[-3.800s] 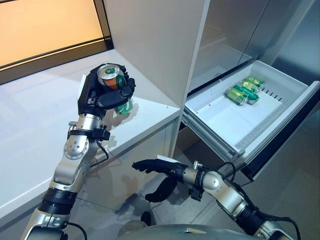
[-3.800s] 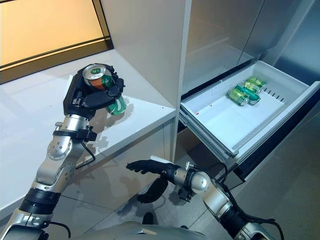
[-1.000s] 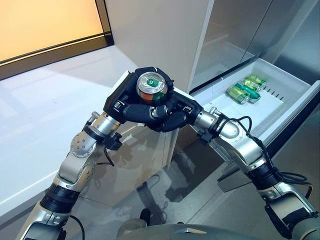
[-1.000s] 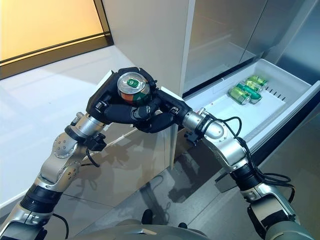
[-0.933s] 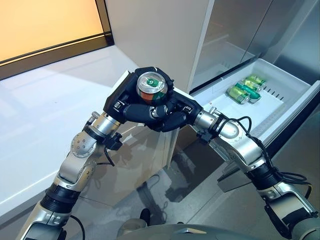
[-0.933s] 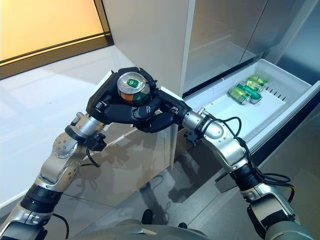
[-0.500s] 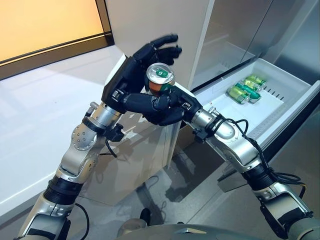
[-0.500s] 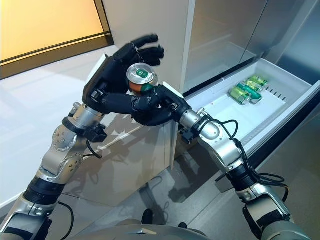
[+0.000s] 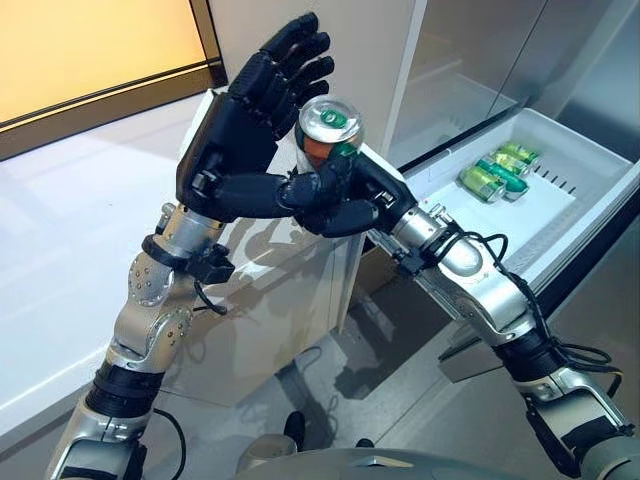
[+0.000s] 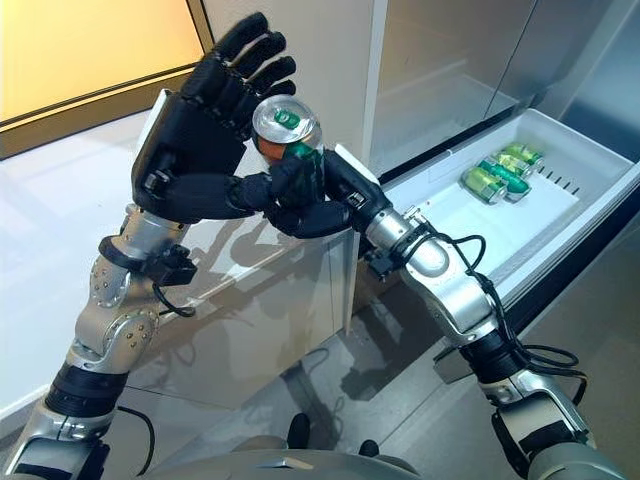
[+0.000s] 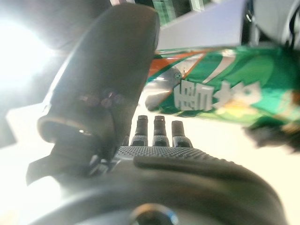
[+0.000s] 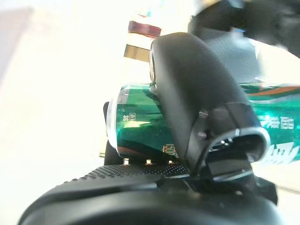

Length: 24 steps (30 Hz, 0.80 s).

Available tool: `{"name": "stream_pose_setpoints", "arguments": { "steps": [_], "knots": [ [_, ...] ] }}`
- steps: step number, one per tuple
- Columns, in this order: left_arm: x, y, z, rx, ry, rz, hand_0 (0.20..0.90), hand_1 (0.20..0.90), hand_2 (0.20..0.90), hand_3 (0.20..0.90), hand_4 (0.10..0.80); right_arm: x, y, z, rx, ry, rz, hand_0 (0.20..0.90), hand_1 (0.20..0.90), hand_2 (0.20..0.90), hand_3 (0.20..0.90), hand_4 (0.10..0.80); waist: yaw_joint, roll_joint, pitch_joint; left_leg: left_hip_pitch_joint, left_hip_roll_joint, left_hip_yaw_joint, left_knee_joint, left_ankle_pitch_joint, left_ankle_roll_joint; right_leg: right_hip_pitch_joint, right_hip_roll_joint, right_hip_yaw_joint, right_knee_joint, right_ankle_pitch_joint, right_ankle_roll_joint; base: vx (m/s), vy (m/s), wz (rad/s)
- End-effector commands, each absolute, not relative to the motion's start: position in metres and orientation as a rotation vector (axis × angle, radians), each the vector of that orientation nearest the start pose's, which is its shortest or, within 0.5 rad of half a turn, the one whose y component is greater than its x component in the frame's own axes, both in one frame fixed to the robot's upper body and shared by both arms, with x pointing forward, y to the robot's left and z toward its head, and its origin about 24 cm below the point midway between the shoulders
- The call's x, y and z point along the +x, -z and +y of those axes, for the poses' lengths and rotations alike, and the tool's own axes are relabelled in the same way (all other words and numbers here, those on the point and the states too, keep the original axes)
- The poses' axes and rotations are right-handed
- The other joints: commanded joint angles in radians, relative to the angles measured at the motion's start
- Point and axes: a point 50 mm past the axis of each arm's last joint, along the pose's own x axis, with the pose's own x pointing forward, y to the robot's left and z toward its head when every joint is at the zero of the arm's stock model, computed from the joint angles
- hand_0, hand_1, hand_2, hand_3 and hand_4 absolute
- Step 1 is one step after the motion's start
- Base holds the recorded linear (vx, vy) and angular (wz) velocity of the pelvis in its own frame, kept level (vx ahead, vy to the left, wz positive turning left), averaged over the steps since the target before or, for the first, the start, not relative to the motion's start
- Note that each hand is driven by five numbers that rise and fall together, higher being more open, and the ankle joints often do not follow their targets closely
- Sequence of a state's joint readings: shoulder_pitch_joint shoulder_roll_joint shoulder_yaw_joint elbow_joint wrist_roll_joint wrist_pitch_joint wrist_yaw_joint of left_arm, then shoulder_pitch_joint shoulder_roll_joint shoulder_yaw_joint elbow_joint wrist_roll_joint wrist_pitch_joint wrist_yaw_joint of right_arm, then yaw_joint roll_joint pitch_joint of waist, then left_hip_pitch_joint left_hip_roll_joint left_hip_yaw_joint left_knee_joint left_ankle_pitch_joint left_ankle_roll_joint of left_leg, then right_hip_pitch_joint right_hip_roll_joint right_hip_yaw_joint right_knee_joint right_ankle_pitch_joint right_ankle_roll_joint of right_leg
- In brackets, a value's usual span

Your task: Put drinks into fridge and close the fridge

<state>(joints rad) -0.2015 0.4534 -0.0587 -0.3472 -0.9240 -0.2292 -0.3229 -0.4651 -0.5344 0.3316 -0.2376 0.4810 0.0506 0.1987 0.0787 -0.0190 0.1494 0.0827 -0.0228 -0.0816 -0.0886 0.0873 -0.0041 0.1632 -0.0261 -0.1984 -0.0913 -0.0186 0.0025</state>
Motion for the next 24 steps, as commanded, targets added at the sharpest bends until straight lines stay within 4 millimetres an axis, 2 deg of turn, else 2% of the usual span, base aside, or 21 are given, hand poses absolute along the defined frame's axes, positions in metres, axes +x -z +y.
{"name": "stream_pose_setpoints", "arguments": {
  "steps": [1, 8, 11, 13, 15, 17, 20, 22, 24],
  "knots": [
    [0.242, -0.203, 0.186, -0.535, 0.624, -0.782, 0.9, 0.9, 0.9, 0.9, 0.8, 0.247, -0.276, -0.121, 0.03, -0.729, -0.927, 0.3, 0.3, 0.3, 0.2, 0.1, -0.016, -0.009, -0.13, 0.05, -0.015, 0.02, 0.001, -0.136, 0.001, -0.027, -0.035, 0.055, 0.004, 0.027, 0.082, 0.0, 0.0, 0.0],
    [0.236, -0.173, 0.196, -0.778, 0.621, -0.694, 0.9, 0.9, 0.9, 0.9, 0.8, 0.235, -0.278, -0.146, 0.083, -0.715, -0.933, 0.3, 0.3, 0.3, 0.2, 0.1, -0.026, -0.017, -0.128, 0.046, -0.013, 0.027, 0.001, -0.138, 0.001, -0.034, -0.03, 0.065, 0.004, 0.028, 0.08, -0.013, 0.0, -0.03],
    [0.23, -0.159, 0.184, -0.954, 0.78, -0.649, 0.9, 0.9, 0.9, 0.9, 0.8, 0.231, -0.277, -0.158, 0.095, -0.689, -0.936, 0.3, 0.3, 0.3, 0.2, 0.1, -0.032, -0.019, -0.129, 0.038, -0.012, 0.031, 0.001, -0.134, 0.001, -0.044, -0.029, 0.07, 0.004, 0.034, 0.08, -0.011, 0.001, 0.0],
    [0.222, -0.149, 0.168, -1.205, 0.969, -0.611, 0.9, 0.9, 0.9, 0.9, 0.8, 0.227, -0.273, -0.165, 0.076, -0.657, -0.945, 0.3, 0.3, 0.3, 0.2, 0.1, -0.041, -0.02, -0.129, 0.037, -0.008, 0.04, 0.001, -0.137, -0.002, -0.048, -0.029, 0.076, 0.004, 0.037, 0.081, 0.0, 0.0, 0.0],
    [0.212, -0.144, 0.154, -1.38, 1.151, -0.615, 0.9, 0.9, 0.9, 0.9, 0.8, 0.225, -0.273, -0.171, 0.064, -0.623, -0.943, 0.3, 0.3, 0.3, 0.2, 0.1, -0.052, -0.022, -0.126, 0.039, -0.006, 0.049, 0.001, -0.142, -0.003, -0.05, -0.028, 0.081, 0.004, 0.04, 0.081, 0.0, 0.0, 0.0],
    [0.206, -0.14, 0.148, -1.484, 1.228, -0.614, 0.9, 0.9, 0.9, 0.9, 0.8, 0.226, -0.271, -0.177, 0.056, -0.593, -0.93, 0.3, 0.3, 0.3, 0.2, 0.1, -0.063, -0.022, -0.122, 0.037, -0.005, 0.056, 0.001, -0.143, -0.006, -0.054, -0.026, 0.09, 0.004, 0.042, 0.081, -0.009, 0.006, -0.11],
    [0.201, -0.131, 0.144, -1.504, 1.247, -0.583, 0.9, 0.9, 0.9, 0.9, 0.8, 0.226, -0.269, -0.184, 0.049, -0.561, -0.908, 0.3, 0.3, 0.3, 0.2, 0.1, -0.072, -0.022, -0.114, 0.041, -0.004, 0.063, 0.001, -0.151, -0.005, -0.053, -0.024, 0.096, 0.004, 0.04, 0.082, -0.002, 0.003, -0.03],
    [0.193, -0.114, 0.138, -1.61, 1.284, -0.526, 0.9, 0.9, 0.9, 0.9, 0.8, 0.226, -0.262, -0.194, 0.043, -0.532, -0.881, 0.3, 0.3, 0.3, 0.2, 0.1, -0.083, -0.022, -0.105, 0.039, -0.002, 0.074, 0.001, -0.152, -0.004, -0.06, -0.02, 0.105, 0.004, 0.043, 0.083, -0.049, 0.009, -0.05],
    [0.189, -0.105, 0.135, -1.632, 1.28, -0.438, 0.9, 0.9, 0.9, 0.9, 0.8, 0.225, -0.258, -0.198, 0.033, -0.516, -0.866, 0.3, 0.3, 0.3, 0.2, 0.1, -0.087, -0.023, -0.103, 0.037, 0.0, 0.082, 0.001, -0.152, -0.005, -0.063, -0.02, 0.109, 0.004, 0.045, 0.085, -0.022, 0.003, -0.02]
  ]
}}
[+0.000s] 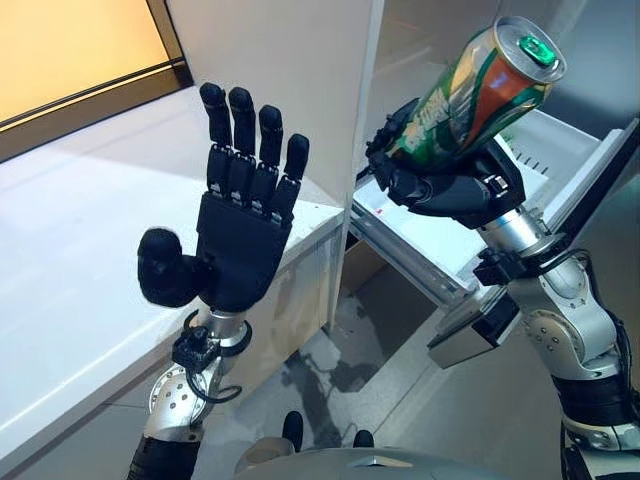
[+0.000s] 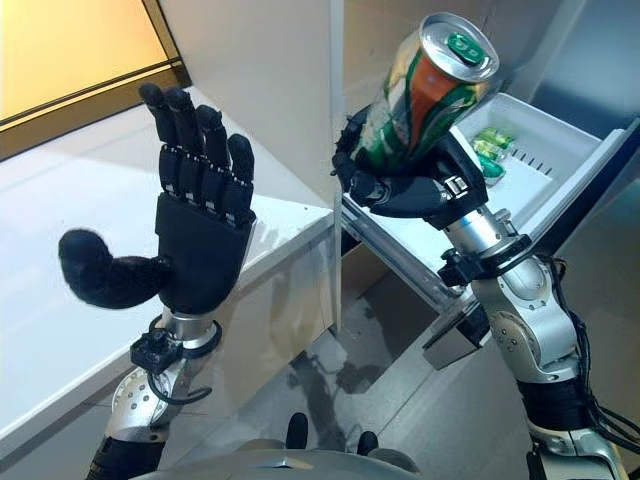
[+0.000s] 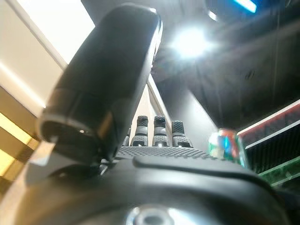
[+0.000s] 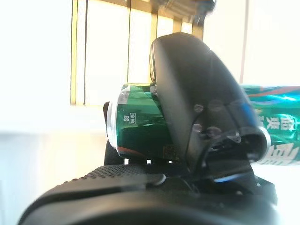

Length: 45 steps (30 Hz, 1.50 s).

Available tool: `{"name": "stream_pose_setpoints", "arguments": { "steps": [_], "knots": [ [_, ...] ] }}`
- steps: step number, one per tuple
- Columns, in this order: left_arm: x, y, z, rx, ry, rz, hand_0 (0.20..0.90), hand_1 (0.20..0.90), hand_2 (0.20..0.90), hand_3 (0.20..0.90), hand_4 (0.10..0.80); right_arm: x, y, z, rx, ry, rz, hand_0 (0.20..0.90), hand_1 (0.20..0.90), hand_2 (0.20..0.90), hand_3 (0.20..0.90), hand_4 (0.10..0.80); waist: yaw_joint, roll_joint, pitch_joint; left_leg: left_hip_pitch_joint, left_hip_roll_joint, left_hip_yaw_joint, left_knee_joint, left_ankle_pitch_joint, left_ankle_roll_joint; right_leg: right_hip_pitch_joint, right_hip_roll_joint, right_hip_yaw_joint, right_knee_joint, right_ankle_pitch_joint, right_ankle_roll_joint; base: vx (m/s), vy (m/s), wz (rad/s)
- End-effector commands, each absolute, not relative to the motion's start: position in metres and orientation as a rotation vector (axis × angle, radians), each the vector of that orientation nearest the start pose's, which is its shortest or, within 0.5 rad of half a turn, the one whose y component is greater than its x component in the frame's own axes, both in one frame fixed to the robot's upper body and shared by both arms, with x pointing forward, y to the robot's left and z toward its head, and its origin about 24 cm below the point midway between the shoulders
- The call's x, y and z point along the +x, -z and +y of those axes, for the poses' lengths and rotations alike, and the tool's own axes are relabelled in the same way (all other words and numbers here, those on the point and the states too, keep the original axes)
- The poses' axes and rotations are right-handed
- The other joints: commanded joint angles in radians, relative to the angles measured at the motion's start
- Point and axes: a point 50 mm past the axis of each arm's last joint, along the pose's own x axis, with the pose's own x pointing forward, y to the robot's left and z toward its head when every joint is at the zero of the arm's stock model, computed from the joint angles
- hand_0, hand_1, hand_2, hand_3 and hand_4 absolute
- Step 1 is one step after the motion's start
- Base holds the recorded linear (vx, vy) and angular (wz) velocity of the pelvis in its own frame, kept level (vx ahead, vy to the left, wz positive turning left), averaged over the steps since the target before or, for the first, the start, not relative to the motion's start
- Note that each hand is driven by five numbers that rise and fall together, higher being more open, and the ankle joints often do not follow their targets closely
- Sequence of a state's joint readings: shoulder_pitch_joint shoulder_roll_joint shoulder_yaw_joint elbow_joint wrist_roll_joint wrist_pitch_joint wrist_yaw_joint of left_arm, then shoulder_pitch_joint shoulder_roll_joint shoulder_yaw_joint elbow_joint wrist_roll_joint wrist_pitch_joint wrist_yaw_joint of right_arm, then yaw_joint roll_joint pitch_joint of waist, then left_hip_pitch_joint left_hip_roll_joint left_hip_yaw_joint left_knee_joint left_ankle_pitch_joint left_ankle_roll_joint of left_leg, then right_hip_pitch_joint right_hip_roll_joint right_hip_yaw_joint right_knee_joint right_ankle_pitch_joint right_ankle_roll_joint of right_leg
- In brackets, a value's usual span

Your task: Put drinks into fridge and close the fridge

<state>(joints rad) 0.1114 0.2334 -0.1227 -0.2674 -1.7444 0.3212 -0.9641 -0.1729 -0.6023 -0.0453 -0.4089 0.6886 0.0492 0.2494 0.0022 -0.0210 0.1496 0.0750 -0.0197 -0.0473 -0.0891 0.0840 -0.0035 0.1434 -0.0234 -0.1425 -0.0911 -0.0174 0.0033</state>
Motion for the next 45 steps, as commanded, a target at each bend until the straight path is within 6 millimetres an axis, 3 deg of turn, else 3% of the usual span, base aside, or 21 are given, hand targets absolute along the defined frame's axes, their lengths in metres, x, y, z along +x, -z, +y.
{"name": "stream_pose_setpoints", "arguments": {
  "steps": [1, 3, 7, 11, 15, 19, 25, 30, 32, 36, 45],
  "knots": [
    [0.185, -0.095, 0.129, -1.618, 1.273, -0.337, 0.9, 0.9, 0.9, 0.9, 0.8, 0.224, -0.257, -0.201, 0.033, -0.51, -0.856, 0.3, 0.3, 0.3, 0.2, 0.1, -0.013, -0.022, -0.099, 0.044, -0.003, 0.052, 0.002, -0.149, -0.005, -0.044, -0.021, 0.055, 0.004, 0.045, 0.085, -0.028, -0.003, -0.07],
    [0.174, -0.068, 0.118, -1.617, 1.259, -0.176, 0.9, 0.9, 0.9, 0.9, 0.8, 0.222, -0.251, -0.21, 0.032, -0.494, -0.838, 0.3, 0.3, 0.3, 0.2, 0.1, -0.021, -0.023, -0.093, 0.044, -0.001, 0.063, 0.002, -0.148, -0.004, -0.047, -0.019, 0.059, 0.004, 0.047, 0.087, -0.029, -0.002, -0.16],
    [0.158, -0.035, 0.105, -1.501, 1.273, 0.106, 0.9, 0.9, 0.9, 0.9, 0.8, 0.223, -0.251, -0.221, 0.038, -0.464, -0.824, 0.3, 0.3, 0.3, 0.2, 0.1, -0.03, -0.024, -0.09, 0.041, 0.001, 0.077, 0.002, -0.151, -0.004, -0.052, -0.019, 0.061, 0.004, 0.049, 0.09, -0.016, 0.0, -0.08],
    [0.14, -0.011, 0.097, -1.399, 1.334, 0.35, 0.9, 0.9, 0.9, 0.9, 0.8, 0.222, -0.25, -0.23, 0.037, -0.449, -0.817, 0.3, 0.3, 0.3, 0.2, 0.1, -0.046, -0.016, -0.089, 0.041, 0.004, 0.088, 0.002, -0.16, -0.004, -0.056, -0.017, 0.069, 0.004, 0.044, 0.096, 0.01, 0.011, -0.04],
    [0.127, 0.013, 0.096, -1.395, 1.208, 0.567, 0.9, 0.9, 0.9, 0.9, 0.8, 0.219, -0.245, -0.235, 0.03, -0.453, -0.777, 0.3, 0.3, 0.3, 0.2, 0.1, -0.064, -0.011, -0.086, 0.04, 0.001, 0.101, 0.002, -0.163, 0.002, -0.067, -0.013, 0.085, 0.004, 0.047, 0.099, 0.02, 0.017, -0.12],
    [0.118, 0.042, 0.108, -1.424, 0.937, 0.708, 0.9, 0.9, 0.9, 0.9, 0.8, 0.217, -0.237, -0.242, 0.009, -0.444, -0.708, 0.3, 0.3, 0.3, 0.2, 0.1, -0.074, -0.013, -0.088, 0.037, 0.003, 0.118, 0.002, -0.163, 0.003, -0.075, -0.01, 0.096, 0.004, 0.049, 0.102, 0.027, 0.012, -0.09],
    [0.099, 0.092, 0.133, -1.291, 0.484, 0.865, 0.9, 0.9, 0.9, 0.9, 0.8, 0.215, -0.224, -0.262, -0.024, -0.323, -0.591, 0.3, 0.3, 0.3, 0.2, 0.1, -0.087, -0.025, -0.088, 0.035, 0.002, 0.136, 0.002, -0.165, 0.011, -0.083, -0.005, 0.111, 0.004, 0.051, 0.105, 0.019, -0.004, -0.15],
    [0.092, 0.116, 0.16, -1.135, 0.219, 0.915, 0.9, 0.9, 0.9, 0.9, 0.8, 0.214, -0.229, -0.275, -0.141, -0.22, -0.588, 0.3, 0.3, 0.3, 0.2, 0.1, -0.098, -0.033, -0.089, 0.035, 0.003, 0.152, 0.002, -0.163, 0.012, -0.088, -0.002, 0.119, 0.004, 0.055, 0.109, 0.033, 0.0, -0.12],
    [0.09, 0.13, 0.183, -0.951, 0.062, 0.904, 0.9, 0.9, 0.9, 0.9, 0.8, 0.219, -0.237, -0.278, -0.286, -0.159, -0.604, 0.3, 0.3, 0.3, 0.2, 0.1, -0.095, -0.037, -0.088, 0.036, 0.003, 0.16, 0.002, -0.162, 0.012, -0.089, -0.002, 0.117, 0.004, 0.057, 0.11, 0.046, 0.007, -0.21],
    [0.088, 0.139, 0.21, -0.582, -0.048, 0.929, 0.9, 0.9, 0.9, 0.9, 0.8, 0.233, -0.253, -0.275, -0.436, -0.141, -0.598, 0.3, 0.3, 0.3, 0.2, 0.1, -0.078, -0.05, -0.088, 0.036, 0.005, 0.168, 0.002, -0.158, 0.009, -0.09, -0.003, 0.107, 0.004, 0.059, 0.113, 0.056, -0.017, -0.18],
    [0.054, 0.156, 0.238, -0.189, -0.134, 1.12, 0.9, 0.9, 0.9, 0.9, 0.8, 0.278, -0.28, -0.264, -0.629, -0.246, -0.488, 0.3, 0.3, 0.3, 0.2, 0.1, -0.008, -0.096, -0.081, 0.038, 0.015, 0.167, 0.002, -0.149, 0.001, -0.08, -0.013, 0.054, 0.004, 0.062, 0.123, 0.083, -0.042, -0.06]
  ]
}}
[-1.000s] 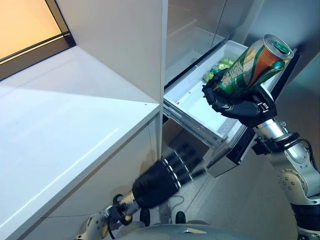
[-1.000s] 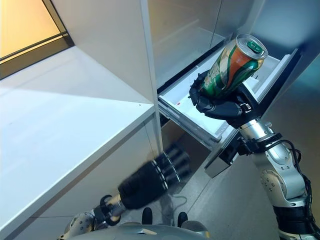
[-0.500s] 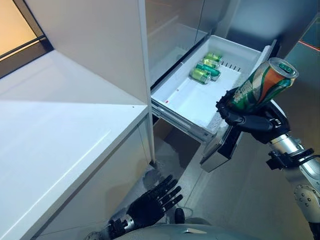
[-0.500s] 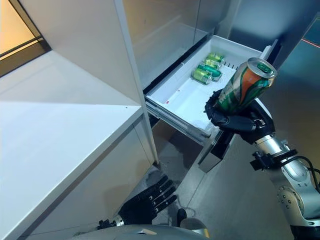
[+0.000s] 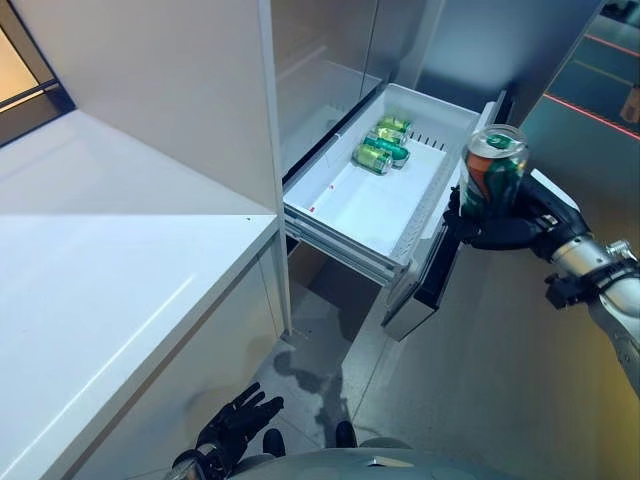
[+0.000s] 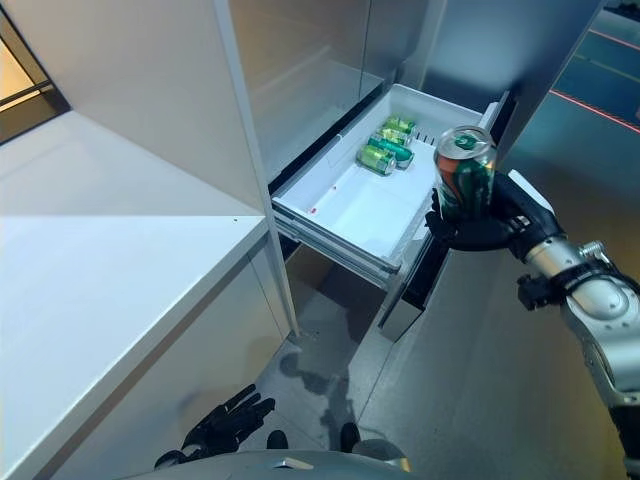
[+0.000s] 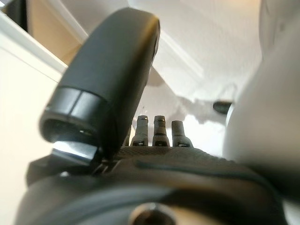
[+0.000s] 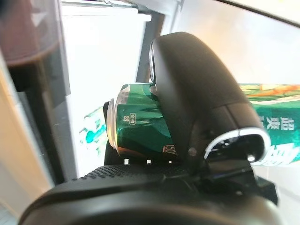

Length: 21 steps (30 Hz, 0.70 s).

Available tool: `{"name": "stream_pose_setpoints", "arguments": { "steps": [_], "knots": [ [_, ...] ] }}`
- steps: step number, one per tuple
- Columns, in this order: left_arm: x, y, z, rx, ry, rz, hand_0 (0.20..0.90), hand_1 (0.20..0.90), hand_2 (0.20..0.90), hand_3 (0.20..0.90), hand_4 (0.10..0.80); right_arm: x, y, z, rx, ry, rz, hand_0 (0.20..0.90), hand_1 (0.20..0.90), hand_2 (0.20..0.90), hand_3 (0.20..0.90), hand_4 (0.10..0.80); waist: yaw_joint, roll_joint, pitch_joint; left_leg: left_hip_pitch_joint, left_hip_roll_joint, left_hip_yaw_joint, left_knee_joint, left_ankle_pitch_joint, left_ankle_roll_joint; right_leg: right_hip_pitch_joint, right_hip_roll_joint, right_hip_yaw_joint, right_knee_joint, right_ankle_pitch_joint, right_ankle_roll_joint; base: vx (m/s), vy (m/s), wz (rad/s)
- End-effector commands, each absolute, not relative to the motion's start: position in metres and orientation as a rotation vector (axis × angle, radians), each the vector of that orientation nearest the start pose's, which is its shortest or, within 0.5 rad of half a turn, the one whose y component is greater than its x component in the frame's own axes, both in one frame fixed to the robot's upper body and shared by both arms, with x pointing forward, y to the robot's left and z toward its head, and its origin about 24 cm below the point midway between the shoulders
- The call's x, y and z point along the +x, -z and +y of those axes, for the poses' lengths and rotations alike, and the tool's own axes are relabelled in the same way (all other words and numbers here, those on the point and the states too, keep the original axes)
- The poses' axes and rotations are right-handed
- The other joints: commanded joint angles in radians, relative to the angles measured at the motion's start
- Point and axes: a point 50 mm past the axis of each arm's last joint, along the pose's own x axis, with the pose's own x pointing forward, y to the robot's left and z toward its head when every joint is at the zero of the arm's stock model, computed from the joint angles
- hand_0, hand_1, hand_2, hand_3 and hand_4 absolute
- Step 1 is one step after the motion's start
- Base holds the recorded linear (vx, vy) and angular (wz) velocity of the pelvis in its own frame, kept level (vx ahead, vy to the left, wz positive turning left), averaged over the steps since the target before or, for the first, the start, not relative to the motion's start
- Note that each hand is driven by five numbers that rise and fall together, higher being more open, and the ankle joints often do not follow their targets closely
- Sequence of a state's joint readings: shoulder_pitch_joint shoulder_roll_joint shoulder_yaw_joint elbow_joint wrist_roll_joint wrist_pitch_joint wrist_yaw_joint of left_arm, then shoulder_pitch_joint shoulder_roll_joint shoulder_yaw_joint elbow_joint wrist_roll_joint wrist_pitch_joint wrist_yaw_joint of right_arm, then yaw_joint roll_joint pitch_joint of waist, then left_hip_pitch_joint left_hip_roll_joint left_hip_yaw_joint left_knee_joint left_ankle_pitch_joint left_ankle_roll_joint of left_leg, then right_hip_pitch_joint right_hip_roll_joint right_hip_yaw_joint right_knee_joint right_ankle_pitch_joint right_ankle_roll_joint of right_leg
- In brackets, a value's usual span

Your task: Put drinks into fridge and close the fridge

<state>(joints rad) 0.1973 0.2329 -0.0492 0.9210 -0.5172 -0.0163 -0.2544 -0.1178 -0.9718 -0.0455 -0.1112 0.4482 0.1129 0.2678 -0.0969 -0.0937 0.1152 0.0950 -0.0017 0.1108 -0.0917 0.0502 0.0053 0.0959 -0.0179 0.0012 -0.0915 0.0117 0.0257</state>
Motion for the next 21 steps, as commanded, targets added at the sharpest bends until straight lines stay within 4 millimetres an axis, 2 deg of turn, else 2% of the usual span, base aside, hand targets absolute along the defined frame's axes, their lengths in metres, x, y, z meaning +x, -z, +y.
{"name": "stream_pose_setpoints", "arguments": {
  "steps": [1, 8, 13, 17, 21],
  "knots": [
    [0.049, 0.157, 0.243, -0.175, -0.159, 1.137, 0.9, 0.9, 0.9, 0.9, 0.8, 0.283, -0.284, -0.261, -0.638, -0.262, -0.481, 0.3, 0.3, 0.3, 0.2, 0.1, 0.101, -0.031, -0.045, 0.018, -0.001, 0.008, 0.004, -0.115, -0.009, -0.031, -0.019, -0.098, 0.004, 0.033, 0.102, 0.069, -0.06, -0.03],
    [0.028, 0.155, 0.266, -0.119, -0.256, 1.211, 0.9, 0.9, 0.9, 0.9, 0.8, 0.309, -0.289, -0.25, -0.683, -0.293, -0.436, 0.3, 0.3, 0.3, 0.2, 0.1, 0.158, -0.065, -0.03, 0.005, 0.012, 0.001, 0.004, -0.11, -0.014, -0.03, -0.023, -0.139, 0.004, 0.031, 0.104, 0.059, -0.062, 0.03],
    [0.019, 0.153, 0.276, -0.097, -0.292, 1.238, 0.9, 0.9, 0.9, 0.9, 0.8, 0.322, -0.291, -0.245, -0.716, -0.289, -0.385, 0.3, 0.3, 0.3, 0.2, 0.1, 0.182, -0.074, -0.019, -0.004, 0.014, -0.009, 0.004, -0.106, -0.013, -0.032, -0.024, -0.149, 0.004, 0.032, 0.103, 0.034, -0.033, 0.08],
    [0.015, 0.15, 0.286, -0.055, -0.307, 1.264, 0.9, 0.9, 0.9, 0.9, 0.8, 0.341, -0.279, -0.257, -0.77, -0.226, -0.228, 0.3, 0.3, 0.3, 0.2, 0.1, 0.216, -0.084, -0.001, -0.016, 0.016, -0.027, 0.004, -0.099, -0.013, -0.033, -0.027, -0.162, 0.004, 0.036, 0.104, 0.052, -0.04, 0.09],
    [0.019, 0.147, 0.292, -0.029, -0.291, 1.264, 0.9, 0.9, 0.9, 0.9, 0.8, 0.354, -0.265, -0.277, -0.795, -0.141, -0.087, 0.3, 0.3, 0.3, 0.2, 0.1, 0.243, -0.092, 0.022, -0.032, 0.017, -0.046, 0.005, -0.092, -0.013, -0.039, -0.028, -0.171, 0.004, 0.042, 0.103, 0.026, -0.063, 0.13]
  ]
}}
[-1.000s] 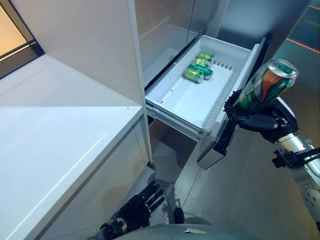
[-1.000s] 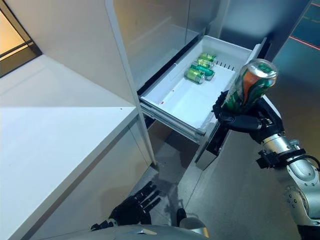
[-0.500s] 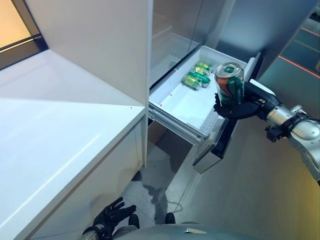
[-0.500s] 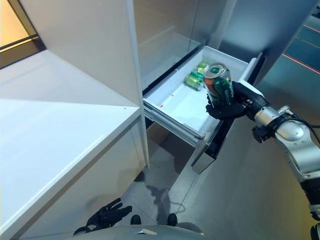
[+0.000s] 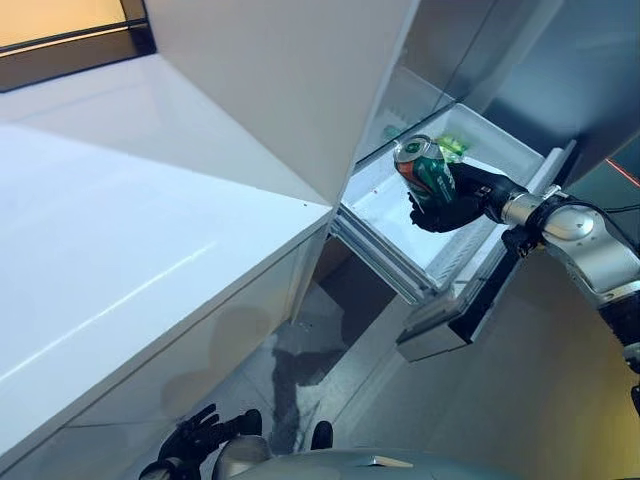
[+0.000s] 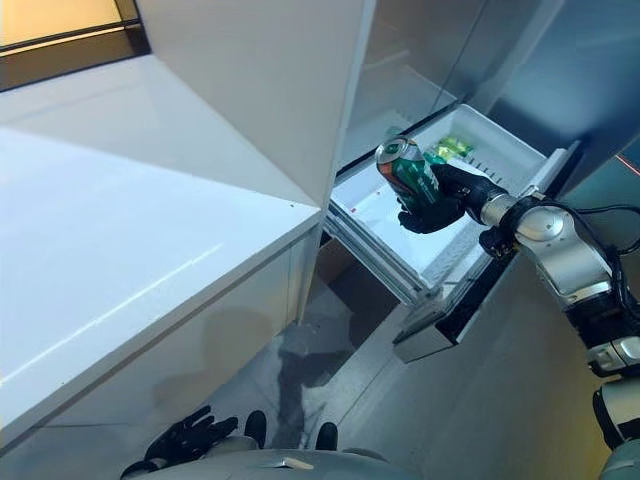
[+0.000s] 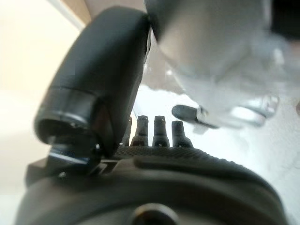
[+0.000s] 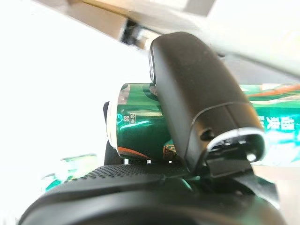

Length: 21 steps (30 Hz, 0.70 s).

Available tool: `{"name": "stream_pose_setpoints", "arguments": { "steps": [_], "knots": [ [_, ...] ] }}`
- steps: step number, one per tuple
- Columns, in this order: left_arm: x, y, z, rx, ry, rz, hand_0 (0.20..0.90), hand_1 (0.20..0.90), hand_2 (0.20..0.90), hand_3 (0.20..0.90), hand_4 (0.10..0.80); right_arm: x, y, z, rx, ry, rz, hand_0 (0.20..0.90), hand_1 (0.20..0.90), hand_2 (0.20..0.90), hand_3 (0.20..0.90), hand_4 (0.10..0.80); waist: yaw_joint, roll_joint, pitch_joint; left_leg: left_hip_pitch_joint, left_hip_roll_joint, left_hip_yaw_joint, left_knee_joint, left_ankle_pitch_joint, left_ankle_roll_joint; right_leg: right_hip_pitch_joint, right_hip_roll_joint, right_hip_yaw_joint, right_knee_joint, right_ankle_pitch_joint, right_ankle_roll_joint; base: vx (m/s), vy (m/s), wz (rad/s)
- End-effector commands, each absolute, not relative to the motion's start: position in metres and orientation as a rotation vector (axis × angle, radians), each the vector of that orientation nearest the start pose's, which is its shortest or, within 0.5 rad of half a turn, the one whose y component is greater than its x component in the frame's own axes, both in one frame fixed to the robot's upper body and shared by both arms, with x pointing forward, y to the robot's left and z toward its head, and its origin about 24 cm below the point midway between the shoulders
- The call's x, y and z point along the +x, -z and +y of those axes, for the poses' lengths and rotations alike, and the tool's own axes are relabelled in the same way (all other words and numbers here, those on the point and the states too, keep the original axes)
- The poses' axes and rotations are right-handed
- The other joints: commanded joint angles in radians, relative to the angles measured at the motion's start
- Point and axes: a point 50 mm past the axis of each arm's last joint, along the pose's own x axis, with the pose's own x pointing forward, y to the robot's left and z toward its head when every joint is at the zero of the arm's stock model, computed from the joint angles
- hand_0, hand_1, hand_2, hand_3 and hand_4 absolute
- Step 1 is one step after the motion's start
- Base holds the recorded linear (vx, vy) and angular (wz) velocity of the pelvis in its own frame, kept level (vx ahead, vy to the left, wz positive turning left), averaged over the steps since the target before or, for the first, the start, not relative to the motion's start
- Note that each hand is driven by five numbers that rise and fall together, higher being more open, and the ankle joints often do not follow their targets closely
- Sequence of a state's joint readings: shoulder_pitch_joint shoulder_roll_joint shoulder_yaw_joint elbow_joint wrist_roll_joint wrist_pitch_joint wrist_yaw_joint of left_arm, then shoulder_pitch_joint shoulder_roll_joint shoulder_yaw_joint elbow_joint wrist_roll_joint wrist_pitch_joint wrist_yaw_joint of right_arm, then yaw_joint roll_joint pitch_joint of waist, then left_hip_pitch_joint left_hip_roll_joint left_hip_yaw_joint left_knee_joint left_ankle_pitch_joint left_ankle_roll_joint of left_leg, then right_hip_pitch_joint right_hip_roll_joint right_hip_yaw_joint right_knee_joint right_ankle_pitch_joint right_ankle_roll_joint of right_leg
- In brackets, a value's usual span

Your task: Put drinks into fridge and close the fridge

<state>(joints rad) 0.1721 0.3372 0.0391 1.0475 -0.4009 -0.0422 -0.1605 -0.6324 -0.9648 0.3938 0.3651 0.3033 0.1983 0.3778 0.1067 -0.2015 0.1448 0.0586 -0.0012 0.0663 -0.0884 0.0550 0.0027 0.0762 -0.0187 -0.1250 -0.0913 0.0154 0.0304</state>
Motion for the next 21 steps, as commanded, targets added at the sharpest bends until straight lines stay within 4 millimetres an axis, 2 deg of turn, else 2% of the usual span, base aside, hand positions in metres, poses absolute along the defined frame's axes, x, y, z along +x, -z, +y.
{"name": "stream_pose_setpoints", "arguments": {
  "steps": [1, 3, 5, 7, 8, 14, 17, 21],
  "knots": [
    [0.023, 0.147, 0.293, -0.023, -0.291, 1.26, 0.9, 0.9, 0.9, 0.9, 0.8, 0.357, -0.261, -0.28, -0.795, -0.125, -0.057, 0.3, 0.3, 0.3, 0.2, 0.1, 0.044, 0.014, 0.0, 0.001, 0.016, -0.008, 0.003, -0.096, -0.01, -0.021, -0.026, -0.044, 0.004, 0.04, 0.097, 0.017, -0.058, 0.06],
    [0.028, 0.146, 0.294, -0.018, -0.294, 1.256, 0.9, 0.9, 0.9, 0.9, 0.8, 0.361, -0.256, -0.284, -0.791, -0.112, 0.002, 0.3, 0.3, 0.3, 0.2, 0.1, 0.051, 0.012, 0.007, -0.004, 0.016, -0.014, 0.003, -0.095, -0.009, -0.024, -0.026, -0.045, 0.004, 0.043, 0.098, 0.01, -0.057, 0.03],
    [0.043, 0.142, 0.3, -0.012, -0.3, 1.23, 0.9, 0.9, 0.9, 0.9, 0.8, 0.368, -0.253, -0.291, -0.797, -0.067, 0.064, 0.3, 0.3, 0.3, 0.2, 0.1, 0.063, 0.013, 0.033, -0.026, 0.018, -0.018, 0.007, -0.091, -0.011, -0.038, -0.03, -0.051, 0.004, 0.048, 0.096, -0.08, -0.047, -0.01],
    [0.05, 0.14, 0.302, -0.014, -0.304, 1.216, 0.9, 0.9, 0.9, 0.9, 0.8, 0.369, -0.253, -0.295, -0.801, -0.048, 0.099, 0.3, 0.3, 0.3, 0.2, 0.1, 0.067, 0.016, 0.046, -0.036, 0.018, -0.02, 0.008, -0.089, -0.011, -0.045, -0.03, -0.053, 0.004, 0.05, 0.095, -0.104, -0.017, 0.04],
    [0.06, 0.138, 0.304, -0.018, -0.308, 1.194, 0.9, 0.9, 0.9, 0.9, 0.8, 0.371, -0.252, -0.301, -0.816, -0.017, 0.139, 0.3, 0.3, 0.3, 0.2, 0.1, 0.074, 0.022, 0.067, -0.054, 0.015, -0.028, 0.01, -0.084, -0.01, -0.057, -0.031, -0.055, 0.004, 0.054, 0.094, -0.109, -0.004, 0.13],
    [0.086, 0.13, 0.308, -0.022, -0.33, 1.11, 0.9, 0.9, 0.9, 0.9, 0.8, 0.374, -0.25, -0.321, -0.841, 0.078, 0.242, 0.3, 0.3, 0.3, 0.2, 0.1, 0.103, 0.044, 0.134, -0.113, 0.006, -0.055, 0.018, -0.068, -0.009, -0.096, -0.038, -0.071, 0.007, 0.062, 0.088, -0.096, -0.003, 0.08],
    [0.094, 0.128, 0.306, -0.045, -0.328, 1.091, 0.9, 0.9, 0.9, 0.9, 0.8, 0.374, -0.25, -0.329, -0.914, 0.102, 0.298, 0.3, 0.3, 0.3, 0.2, 0.1, 0.113, 0.061, 0.16, -0.14, 0.003, -0.064, 0.018, -0.058, -0.012, -0.119, -0.043, -0.087, 0.009, 0.065, 0.085, -0.093, 0.031, 0.1],
    [0.101, 0.126, 0.304, -0.06, -0.319, 1.067, 0.9, 0.9, 0.9, 0.9, 0.8, 0.374, -0.247, -0.333, -0.919, 0.111, 0.359, 0.3, 0.3, 0.3, 0.2, 0.1, 0.124, 0.073, 0.179, -0.165, -0.003, -0.072, 0.016, -0.049, -0.013, -0.139, -0.049, -0.101, 0.009, 0.068, 0.084, -0.059, 0.029, 0.09]
  ]
}}
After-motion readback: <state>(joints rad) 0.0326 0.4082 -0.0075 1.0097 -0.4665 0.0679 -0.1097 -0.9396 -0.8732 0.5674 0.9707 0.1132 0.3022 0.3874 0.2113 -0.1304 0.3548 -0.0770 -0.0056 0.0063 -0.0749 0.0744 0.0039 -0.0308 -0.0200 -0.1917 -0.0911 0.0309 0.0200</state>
